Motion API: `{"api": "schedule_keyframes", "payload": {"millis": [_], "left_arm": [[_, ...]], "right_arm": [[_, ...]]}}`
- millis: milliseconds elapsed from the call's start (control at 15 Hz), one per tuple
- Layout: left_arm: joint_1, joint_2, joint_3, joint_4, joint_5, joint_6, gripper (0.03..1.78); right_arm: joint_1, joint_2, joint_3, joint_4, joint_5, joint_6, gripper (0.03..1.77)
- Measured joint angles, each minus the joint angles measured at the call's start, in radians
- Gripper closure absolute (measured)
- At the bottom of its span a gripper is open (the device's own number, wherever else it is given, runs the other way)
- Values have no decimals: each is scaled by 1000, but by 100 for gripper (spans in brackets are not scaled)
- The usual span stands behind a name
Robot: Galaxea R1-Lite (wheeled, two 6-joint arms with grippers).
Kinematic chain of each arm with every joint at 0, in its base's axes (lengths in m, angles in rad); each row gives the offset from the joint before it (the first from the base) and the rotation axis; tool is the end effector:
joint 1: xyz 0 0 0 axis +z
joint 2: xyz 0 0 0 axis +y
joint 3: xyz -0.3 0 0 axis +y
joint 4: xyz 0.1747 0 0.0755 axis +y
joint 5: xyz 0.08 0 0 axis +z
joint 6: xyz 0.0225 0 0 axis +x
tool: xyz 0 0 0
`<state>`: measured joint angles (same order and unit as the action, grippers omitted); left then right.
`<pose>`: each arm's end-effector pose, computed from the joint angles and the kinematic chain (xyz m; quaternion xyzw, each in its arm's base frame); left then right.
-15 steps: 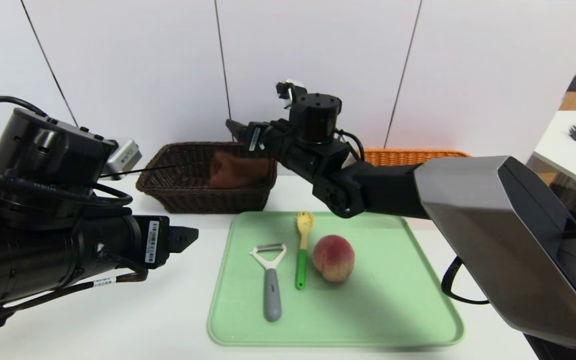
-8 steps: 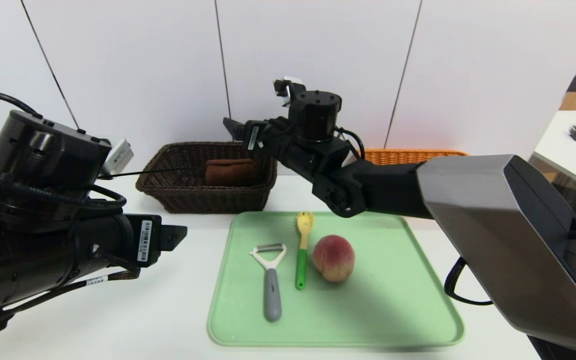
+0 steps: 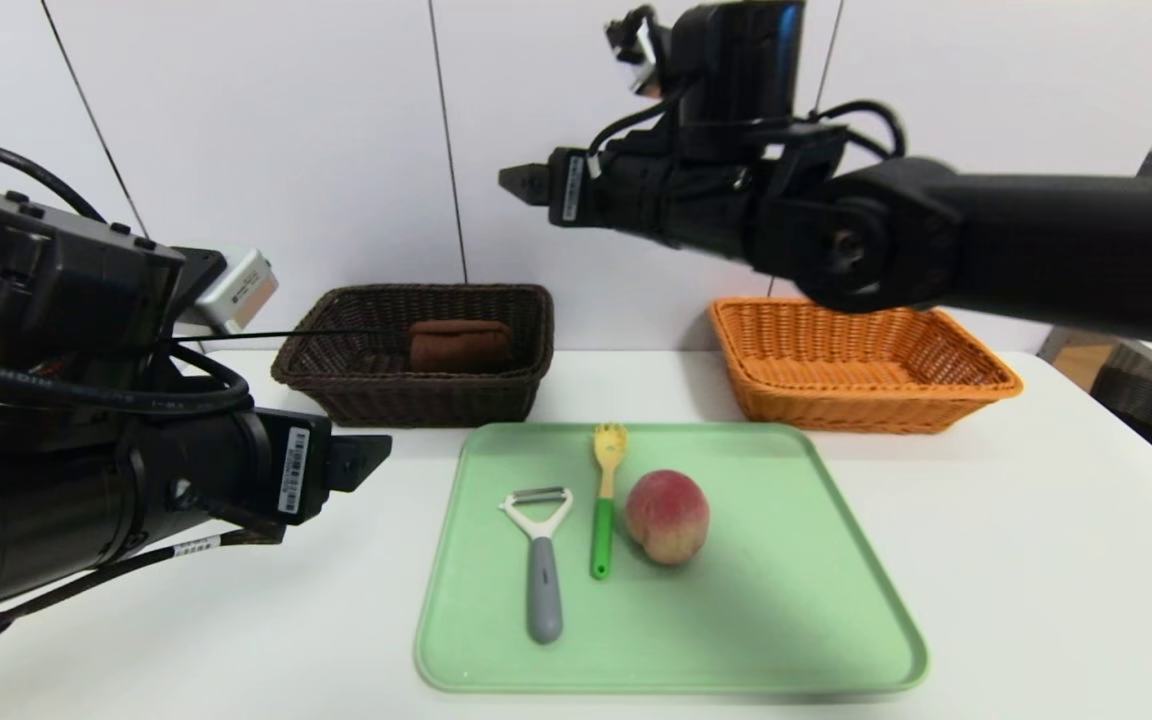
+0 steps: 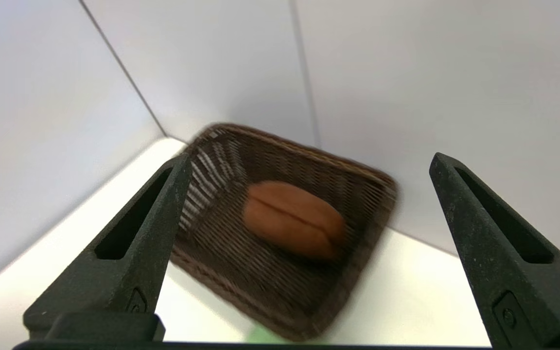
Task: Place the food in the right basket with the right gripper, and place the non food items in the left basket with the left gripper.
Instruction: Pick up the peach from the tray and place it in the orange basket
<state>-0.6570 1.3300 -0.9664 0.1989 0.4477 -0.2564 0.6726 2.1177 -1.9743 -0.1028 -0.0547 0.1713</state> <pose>0.1670 -0.1165 0.2463 0.0223 0.2472 -0.0693 0.9662 0.3466 0.2745 0.3018 0.0743 0.0449 0.3013 0.9496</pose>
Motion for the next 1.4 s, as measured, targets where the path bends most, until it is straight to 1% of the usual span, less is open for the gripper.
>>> {"api": "schedule_keyframes", "payload": {"millis": [200, 267, 400, 533, 667, 733, 800, 1000, 1067, 1133, 1200, 1400], "left_arm": [[-23, 1, -36, -11, -9, -1, 12], [-27, 1, -51, -11, -12, -1, 12], [-30, -2, -75, -13, -23, -9, 12], [-32, -5, -82, -13, -23, -10, 12], [-33, -11, -83, -12, -33, -9, 12], [-34, -14, -81, -10, -51, -9, 12], [-34, -17, -79, -9, -70, -6, 12], [-35, -24, -64, -10, -90, -4, 12], [-37, -25, -57, -10, -95, -5, 12], [-37, -27, -49, -12, -101, -8, 12], [-38, -30, -41, -12, -108, -9, 12], [-40, -53, -8, -10, -113, -9, 12]], "right_arm": [[-7, -163, 0, 273, -70, -33, 11], [-11, -210, 0, 344, -104, -35, 11], [-24, -297, 1, 487, -198, -29, 11], [-33, -370, 1, 637, -259, 0, 11], [-35, -427, 1, 800, -304, 26, 11], [-37, -452, 1, 886, -312, 31, 11], [-39, -472, 1, 968, -314, 31, 11], [-39, -521, 4, 1246, -306, 9, 11], [-39, -529, 13, 1335, -294, 9, 11], [-39, -526, 20, 1397, -272, 25, 11], [-35, -515, 24, 1414, -247, 66, 11], [-13, -453, 28, 1417, -153, 265, 11]]}}
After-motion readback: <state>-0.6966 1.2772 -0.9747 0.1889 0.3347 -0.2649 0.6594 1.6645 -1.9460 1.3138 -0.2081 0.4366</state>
